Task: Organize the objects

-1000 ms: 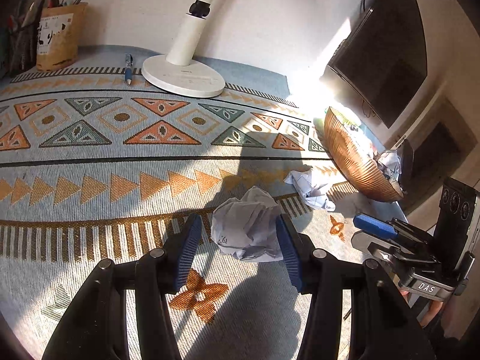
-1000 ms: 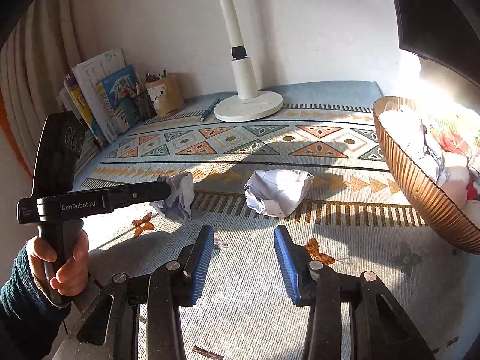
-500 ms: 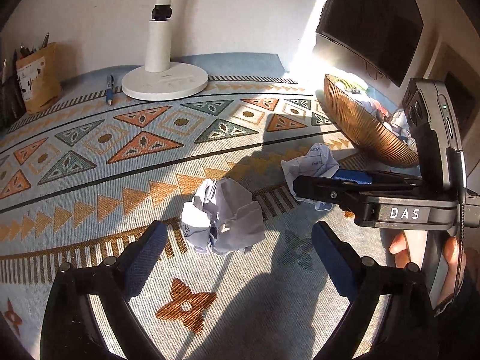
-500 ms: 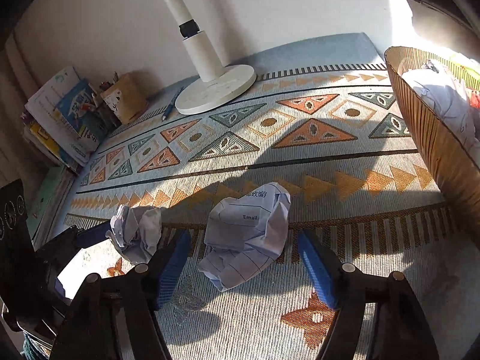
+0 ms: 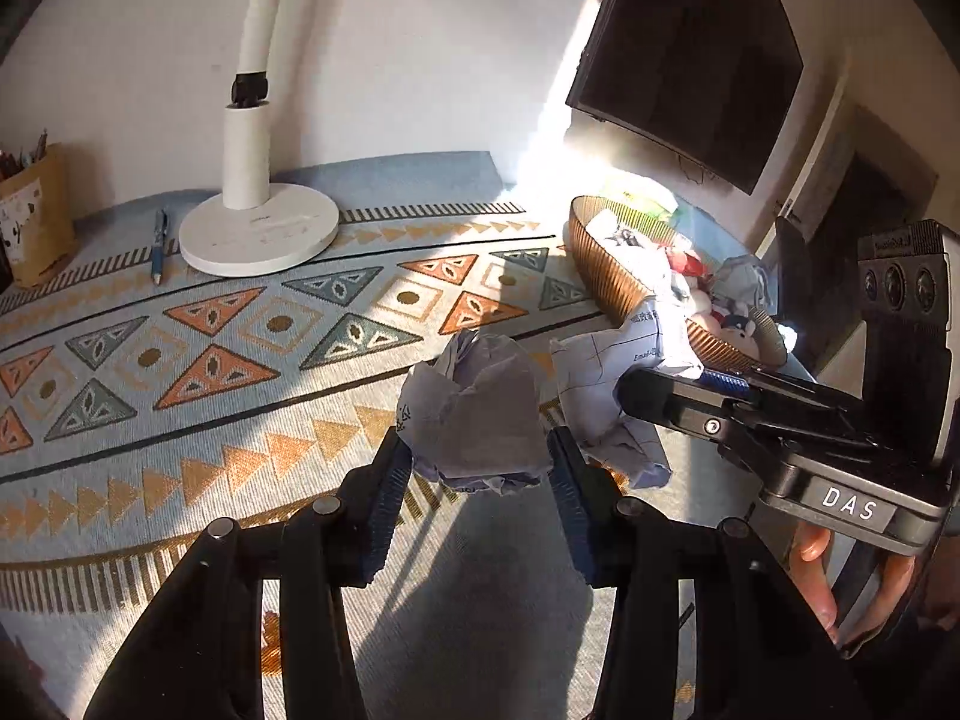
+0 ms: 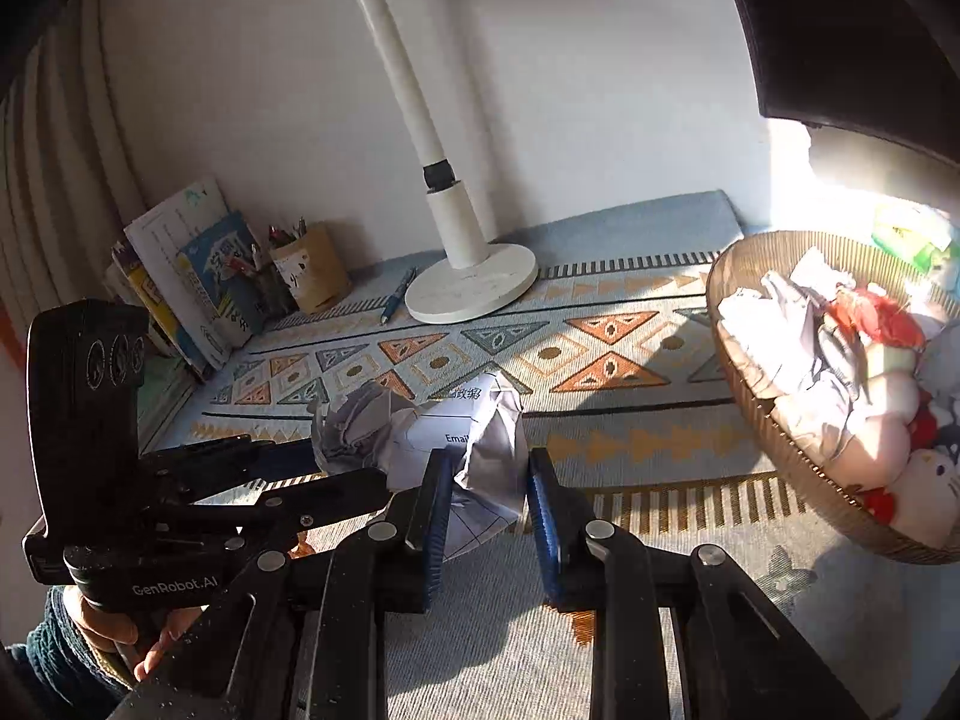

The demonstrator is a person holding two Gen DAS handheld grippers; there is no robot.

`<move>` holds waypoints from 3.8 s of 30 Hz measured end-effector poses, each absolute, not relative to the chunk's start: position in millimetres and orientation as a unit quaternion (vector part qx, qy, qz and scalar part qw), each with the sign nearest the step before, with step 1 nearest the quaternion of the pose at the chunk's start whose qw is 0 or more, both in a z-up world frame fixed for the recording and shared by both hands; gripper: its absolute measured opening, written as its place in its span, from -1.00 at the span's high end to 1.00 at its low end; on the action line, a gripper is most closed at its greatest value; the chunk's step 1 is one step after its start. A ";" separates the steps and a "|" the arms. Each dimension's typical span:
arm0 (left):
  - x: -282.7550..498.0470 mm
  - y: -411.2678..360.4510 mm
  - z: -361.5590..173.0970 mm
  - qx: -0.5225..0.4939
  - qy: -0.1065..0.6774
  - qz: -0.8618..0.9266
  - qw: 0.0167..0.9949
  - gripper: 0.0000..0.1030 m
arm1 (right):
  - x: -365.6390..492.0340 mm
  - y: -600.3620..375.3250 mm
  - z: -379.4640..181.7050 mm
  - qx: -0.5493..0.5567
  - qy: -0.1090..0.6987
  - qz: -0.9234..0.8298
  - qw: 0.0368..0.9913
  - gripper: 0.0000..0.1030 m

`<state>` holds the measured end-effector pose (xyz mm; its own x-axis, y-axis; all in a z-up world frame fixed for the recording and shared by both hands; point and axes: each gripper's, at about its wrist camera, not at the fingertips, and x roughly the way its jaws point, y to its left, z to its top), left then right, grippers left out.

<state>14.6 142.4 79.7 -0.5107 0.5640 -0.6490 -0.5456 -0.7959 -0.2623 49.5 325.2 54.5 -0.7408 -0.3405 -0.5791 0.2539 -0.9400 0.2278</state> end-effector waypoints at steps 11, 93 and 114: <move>-25.0 307.2 148.1 -0.280 0.074 0.873 0.392 0.15 | 20.2 475.9 148.6 0.223 -0.066 -0.971 -0.055 0.52; 3.5 27.4 25.2 -0.370 0.040 0.928 0.011 -0.99 | -22.7 213.2 -15.9 0.412 -0.014 -0.910 0.053 -0.28; -0.3 26.0 22.1 -0.380 0.041 0.924 0.002 -0.99 | -25.0 215.8 -18.2 0.420 -0.014 -0.906 0.052 -0.29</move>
